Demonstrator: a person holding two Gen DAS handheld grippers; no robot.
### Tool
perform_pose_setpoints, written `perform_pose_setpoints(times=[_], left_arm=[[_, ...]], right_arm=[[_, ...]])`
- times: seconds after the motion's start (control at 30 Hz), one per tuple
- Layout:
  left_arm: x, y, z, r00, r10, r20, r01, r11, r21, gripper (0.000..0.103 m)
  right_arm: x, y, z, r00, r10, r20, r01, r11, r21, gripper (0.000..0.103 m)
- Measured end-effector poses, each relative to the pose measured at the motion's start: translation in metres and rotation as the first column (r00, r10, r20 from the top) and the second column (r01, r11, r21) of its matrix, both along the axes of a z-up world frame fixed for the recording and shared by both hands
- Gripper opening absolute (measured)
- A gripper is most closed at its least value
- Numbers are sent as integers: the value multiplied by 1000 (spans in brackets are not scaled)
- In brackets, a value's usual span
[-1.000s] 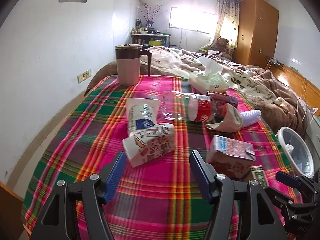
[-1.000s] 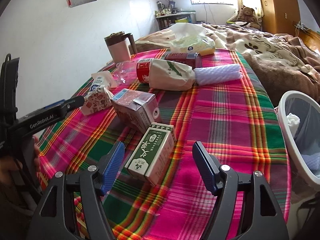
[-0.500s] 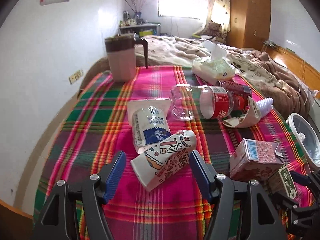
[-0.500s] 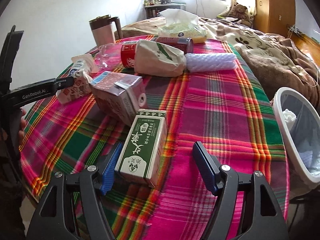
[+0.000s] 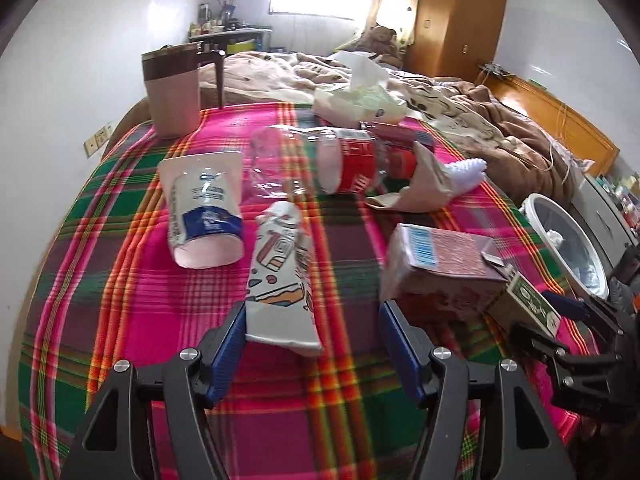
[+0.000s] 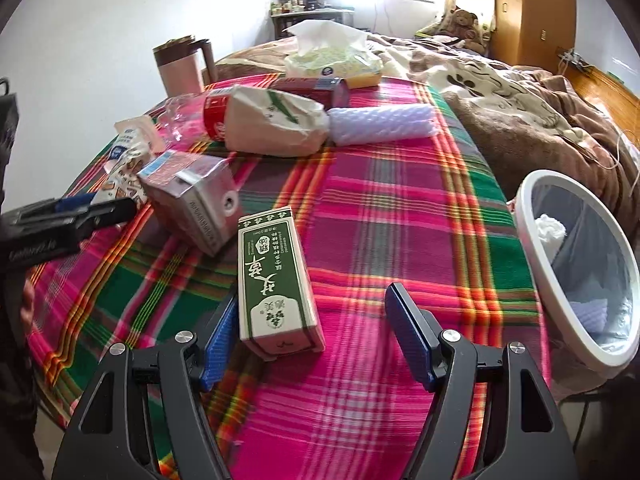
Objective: Collect trash
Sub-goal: 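Grasp the green tea carton with the right tool while the left tool grasps the patterned paper cup, then carry the green carton and paper cup with both tools over the white bin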
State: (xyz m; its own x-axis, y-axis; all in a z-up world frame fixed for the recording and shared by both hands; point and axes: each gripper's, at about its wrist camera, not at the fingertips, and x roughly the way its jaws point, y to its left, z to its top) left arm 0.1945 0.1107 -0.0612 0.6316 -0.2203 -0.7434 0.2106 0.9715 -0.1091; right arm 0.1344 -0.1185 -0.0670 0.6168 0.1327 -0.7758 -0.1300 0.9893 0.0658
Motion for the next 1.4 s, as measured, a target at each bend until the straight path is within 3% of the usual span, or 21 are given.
perform_pose_setpoints(times=[0.13,0.3,0.37,0.47,0.57,0.63,0.73,0.97,1.4], left_arm=[[2,3,7,995,75,60,-79,995,60,66],[14,12,-1,993,119,20,-121,991,64,65],[18,13,-4,991,134,7,-134,989,57,65],[21,15,-7,989,146,-6,-146,988,45,65],[19,14,-5,990,142,1,-142,989,34,54],[19,13,-4,990,141,-3,-141,990,33,40],[17,10,-3,991,137,4,-137,990,28,31],[8,3,2,991,130,24,-131,990,42,31],[-20,-1,31,984,151,90,-152,988,1,27]], right_arm=[[2,-4,0,1000,-14,-1,14,1000,13,65],[5,-4,-1,1000,-18,1,17,1000,13,58],[6,-4,-1,1000,-10,3,10,1000,18,46],[5,-4,-1,1000,8,7,-8,1000,24,43],[5,-4,0,1000,18,9,-18,999,33,41],[5,-4,0,1000,21,10,-21,999,36,41],[3,-4,1,999,27,18,-28,999,44,40],[0,-9,5,999,32,36,-34,998,52,38],[-6,-28,18,995,6,99,-17,994,109,37]])
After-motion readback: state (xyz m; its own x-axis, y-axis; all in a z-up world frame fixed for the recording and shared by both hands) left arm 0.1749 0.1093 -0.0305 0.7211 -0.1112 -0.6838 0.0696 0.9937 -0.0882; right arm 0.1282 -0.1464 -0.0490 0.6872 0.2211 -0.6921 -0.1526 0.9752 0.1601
